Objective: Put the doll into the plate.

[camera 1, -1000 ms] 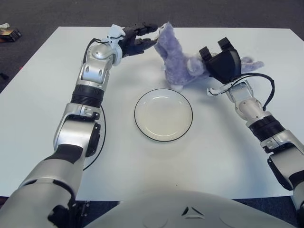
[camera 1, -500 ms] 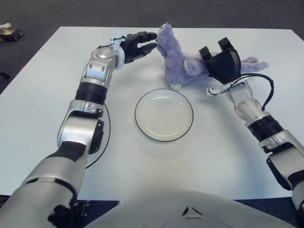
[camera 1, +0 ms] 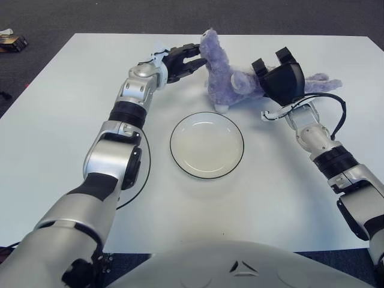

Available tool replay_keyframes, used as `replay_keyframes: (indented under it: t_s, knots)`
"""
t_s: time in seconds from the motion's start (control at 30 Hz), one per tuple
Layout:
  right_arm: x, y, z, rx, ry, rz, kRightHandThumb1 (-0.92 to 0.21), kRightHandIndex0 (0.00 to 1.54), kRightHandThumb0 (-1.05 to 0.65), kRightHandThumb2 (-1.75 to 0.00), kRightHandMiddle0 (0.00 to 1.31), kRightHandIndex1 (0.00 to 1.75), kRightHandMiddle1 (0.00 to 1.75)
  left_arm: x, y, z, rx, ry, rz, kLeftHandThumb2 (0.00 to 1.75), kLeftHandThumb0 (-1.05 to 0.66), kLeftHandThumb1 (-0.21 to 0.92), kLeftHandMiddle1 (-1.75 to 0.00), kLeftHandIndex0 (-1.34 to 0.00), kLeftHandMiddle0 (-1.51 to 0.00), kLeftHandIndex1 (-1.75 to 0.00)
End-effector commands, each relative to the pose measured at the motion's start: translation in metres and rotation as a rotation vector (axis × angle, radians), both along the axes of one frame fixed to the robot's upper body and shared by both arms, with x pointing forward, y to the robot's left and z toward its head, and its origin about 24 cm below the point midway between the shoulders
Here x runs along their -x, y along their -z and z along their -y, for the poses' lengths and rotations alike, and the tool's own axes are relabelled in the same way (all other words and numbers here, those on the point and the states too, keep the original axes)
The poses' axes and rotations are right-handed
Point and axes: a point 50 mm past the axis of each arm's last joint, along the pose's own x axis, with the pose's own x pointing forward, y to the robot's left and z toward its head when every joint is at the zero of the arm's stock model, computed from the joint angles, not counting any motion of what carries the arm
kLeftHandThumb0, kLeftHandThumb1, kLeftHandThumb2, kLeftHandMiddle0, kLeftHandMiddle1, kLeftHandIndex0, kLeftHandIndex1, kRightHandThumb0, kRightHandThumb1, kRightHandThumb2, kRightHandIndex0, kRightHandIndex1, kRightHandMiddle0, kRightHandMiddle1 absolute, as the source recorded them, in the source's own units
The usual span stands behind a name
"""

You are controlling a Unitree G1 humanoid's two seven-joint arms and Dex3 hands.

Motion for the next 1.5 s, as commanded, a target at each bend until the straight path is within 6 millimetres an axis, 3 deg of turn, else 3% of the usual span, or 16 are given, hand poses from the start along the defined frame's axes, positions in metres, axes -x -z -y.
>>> replay_keyframes:
  t_s: [0.0,0.87,0.97,1.33,1.47]
  knots:
    - [0.005,-0.002,-0.002,0.003,-0.037,0.034,-0.59,0.66,-0.39,-0.81,0.54,1.75,1.56,-0.004,-0.012,0.019,-0.026,-0.026,0.074,0.0,-0.82,0.9,0.0,-0.18,-0.16,-0.06]
    - [0.023,0.01,-0.008,-0.032,-0.094,0.0,-0.63,0.67,-0.39,-0.7,0.59,1.75,1.47,-0.009,-0.02,0.047,0.036,-0.089,0.109,0.0,-0.84,0.9,-0.01,-0.18,-0.17,-0.03]
    - [0.028,0.014,-0.008,-0.041,-0.111,-0.021,-0.68,0.67,-0.38,-0.58,0.62,1.75,1.4,-0.008,-0.024,0.057,0.067,-0.095,0.096,0.0,-0.85,0.91,-0.03,-0.18,-0.22,-0.02]
    - [0.03,0.015,-0.009,-0.044,-0.116,-0.031,-0.71,0.66,-0.38,-0.51,0.63,1.75,1.36,-0.007,-0.027,0.065,0.071,-0.103,0.094,0.01,-0.86,0.92,-0.03,-0.19,-0.28,-0.02]
    - [0.032,0.015,-0.01,-0.047,-0.119,-0.039,-0.72,0.66,-0.38,-0.48,0.64,1.75,1.34,-0.007,-0.028,0.071,0.062,-0.138,0.087,0.04,-0.79,0.92,-0.04,-0.35,-0.42,-0.1]
